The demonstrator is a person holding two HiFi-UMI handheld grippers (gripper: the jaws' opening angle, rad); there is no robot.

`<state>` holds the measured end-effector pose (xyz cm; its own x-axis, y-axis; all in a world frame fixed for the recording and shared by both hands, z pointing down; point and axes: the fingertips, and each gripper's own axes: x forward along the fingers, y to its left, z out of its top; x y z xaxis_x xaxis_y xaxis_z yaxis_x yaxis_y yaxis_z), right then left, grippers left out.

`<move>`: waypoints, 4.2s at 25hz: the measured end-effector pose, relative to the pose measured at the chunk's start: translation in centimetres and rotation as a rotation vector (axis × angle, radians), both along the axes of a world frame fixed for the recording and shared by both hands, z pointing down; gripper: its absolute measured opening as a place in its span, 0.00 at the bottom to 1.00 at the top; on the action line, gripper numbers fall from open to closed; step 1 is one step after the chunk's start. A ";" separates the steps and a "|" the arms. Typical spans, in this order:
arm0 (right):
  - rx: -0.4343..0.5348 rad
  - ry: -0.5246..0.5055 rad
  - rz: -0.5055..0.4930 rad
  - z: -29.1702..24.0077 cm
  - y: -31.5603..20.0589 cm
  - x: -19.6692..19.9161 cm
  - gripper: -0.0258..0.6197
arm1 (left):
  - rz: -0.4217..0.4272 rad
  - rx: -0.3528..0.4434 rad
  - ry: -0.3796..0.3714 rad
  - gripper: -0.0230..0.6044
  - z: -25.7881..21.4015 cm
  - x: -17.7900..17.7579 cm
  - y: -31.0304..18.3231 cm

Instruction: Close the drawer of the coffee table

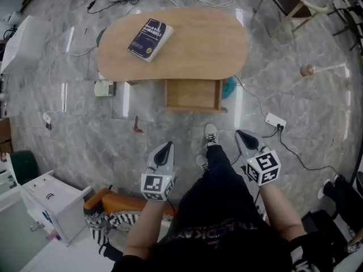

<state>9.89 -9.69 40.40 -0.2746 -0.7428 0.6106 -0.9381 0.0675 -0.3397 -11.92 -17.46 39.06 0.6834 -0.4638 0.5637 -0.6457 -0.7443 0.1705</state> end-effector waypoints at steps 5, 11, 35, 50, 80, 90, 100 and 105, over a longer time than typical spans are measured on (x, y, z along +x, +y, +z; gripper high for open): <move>-0.031 0.003 -0.012 6.0 -2.6 1.5 0.04 | -0.006 -0.016 -0.009 0.04 5.4 1.6 -3.1; -0.085 0.009 -0.001 13.5 -3.8 1.5 0.04 | -0.003 -0.066 -0.053 0.04 13.3 0.8 -5.6; -0.140 0.182 0.099 41.7 1.0 1.3 0.04 | 0.001 0.004 -0.038 0.04 42.9 -7.1 -9.0; 0.037 0.270 0.110 51.9 -0.3 3.6 0.32 | -0.034 0.223 -0.036 0.28 53.0 -7.9 -14.3; 0.155 0.301 0.116 47.6 -4.0 2.4 0.38 | 0.055 0.318 0.079 0.33 48.5 -6.0 -15.4; 0.179 0.311 0.126 45.2 -7.2 4.8 0.39 | -0.014 0.325 0.075 0.33 46.1 -4.1 -18.0; 0.203 0.273 0.206 45.0 -11.6 8.0 0.39 | -0.094 0.302 -0.014 0.33 46.2 -1.2 -22.1; 0.196 0.286 0.226 45.0 -13.6 9.2 0.39 | -0.125 0.306 -0.016 0.33 46.1 0.0 -24.1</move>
